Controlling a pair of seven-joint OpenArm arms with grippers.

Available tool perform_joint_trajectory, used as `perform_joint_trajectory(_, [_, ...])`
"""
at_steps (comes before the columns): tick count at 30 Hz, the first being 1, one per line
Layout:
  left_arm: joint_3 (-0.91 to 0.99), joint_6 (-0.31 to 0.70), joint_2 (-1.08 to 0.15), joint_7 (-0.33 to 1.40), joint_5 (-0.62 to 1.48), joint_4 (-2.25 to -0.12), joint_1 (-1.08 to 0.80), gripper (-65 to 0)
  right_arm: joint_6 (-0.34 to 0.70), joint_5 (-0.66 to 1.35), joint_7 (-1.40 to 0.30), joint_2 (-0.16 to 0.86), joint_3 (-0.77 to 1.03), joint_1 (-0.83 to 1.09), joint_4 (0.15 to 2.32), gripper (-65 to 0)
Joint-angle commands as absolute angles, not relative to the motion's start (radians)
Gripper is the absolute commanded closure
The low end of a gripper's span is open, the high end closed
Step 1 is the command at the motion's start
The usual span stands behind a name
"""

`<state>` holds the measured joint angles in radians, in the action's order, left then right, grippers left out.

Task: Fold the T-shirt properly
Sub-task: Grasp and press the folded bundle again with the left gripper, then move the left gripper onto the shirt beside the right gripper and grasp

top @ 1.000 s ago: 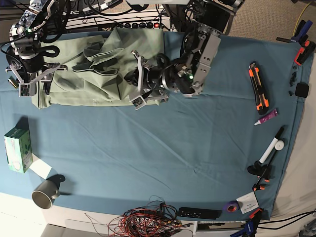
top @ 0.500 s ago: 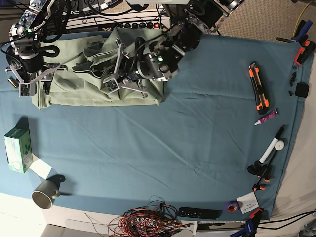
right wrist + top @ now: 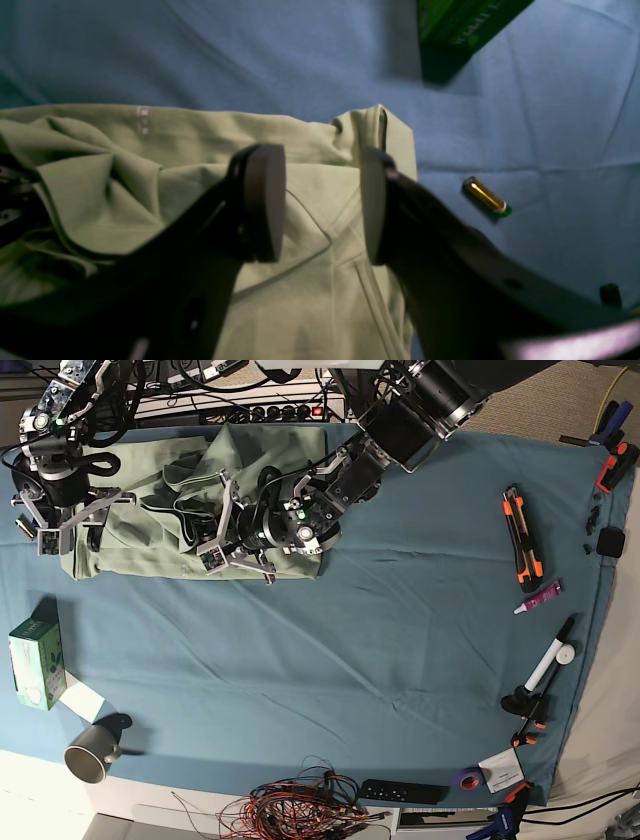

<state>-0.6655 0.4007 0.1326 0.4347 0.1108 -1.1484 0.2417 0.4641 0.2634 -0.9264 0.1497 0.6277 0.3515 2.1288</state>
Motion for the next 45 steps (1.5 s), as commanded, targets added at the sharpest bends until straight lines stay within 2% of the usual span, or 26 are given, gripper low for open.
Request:
perform_joint_trajectory(1, [-0.655,0.403,0.157,0.48,0.093,-1.168,0.253,0.0,0.46,0.273,-0.898,0.163,0.634,0.349,2.145,-24.9])
perform_joint_trajectory(4, [-0.619,0.501,0.157,0.469,0.197,-1.212,0.254,0.0,0.46,0.273,-0.897,0.163,0.634,0.349,2.145,-24.9])
perform_joint_trajectory(7, [-0.587,0.698,0.157,0.384,0.302,-1.216,0.263,0.0,0.46,0.273,-0.895,0.163,0.634,0.349,2.145,-24.9])
perform_joint_trajectory(10, [-0.582,0.698,0.157,0.292,0.329,-1.215,0.272,0.0,0.46,0.273,-0.889,0.163,0.634,0.349,2.145,-24.9])
perform_joint_trajectory(17, [-0.585,0.698,0.157,0.269,0.298,-1.213,0.324,0.0,0.46,0.273,-0.887,0.163,0.634,0.349,2.145,-24.9])
perform_joint_trajectory(21, [-0.575,0.68,0.157,0.275,0.165,-1.213,0.364,0.0,0.46,0.273,-0.887,0.163,0.634,0.349,2.145,-24.9])
perform_joint_trajectory(24, [-0.545,0.469,0.157,0.448,0.12,-1.214,0.389,0.0,0.46,0.273,-0.887,0.163,0.634,0.349,2.145,-24.9])
perform_joint_trajectory(26, [-0.488,0.407,0.157,0.579,0.149,-1.23,0.396,0.0,0.46,0.273,-0.887,0.163,0.634,0.349,2.145,-24.9])
perform_joint_trajectory(29, [-0.36,0.505,0.153,0.748,0.311,-1.306,0.393,0.0,0.46,0.273,-0.887,0.163,0.634,0.349,2.145,-24.9])
perform_joint_trajectory(33, [-0.196,0.684,0.105,1.033,0.719,-1.469,0.363,0.0,0.468,0.278,-0.891,0.164,0.634,0.349,2.145,-24.9])
perform_joint_trajectory(37, [-0.147,0.698,0.014,1.249,1.093,-1.575,0.289,0.0,0.578,0.403,-0.937,0.164,0.634,0.349,2.145,-24.9])
perform_joint_trajectory(40, [-0.148,0.698,-0.044,1.33,1.214,-1.593,0.207,0.0,0.698,0.561,-0.99,0.163,0.634,0.349,2.145,-24.9])
perform_joint_trajectory(45, [-0.147,0.698,-0.098,1.341,1.281,-1.593,0.061,0.0,0.698,0.809,-1.107,0.163,0.634,0.35,2.145,-24.9])
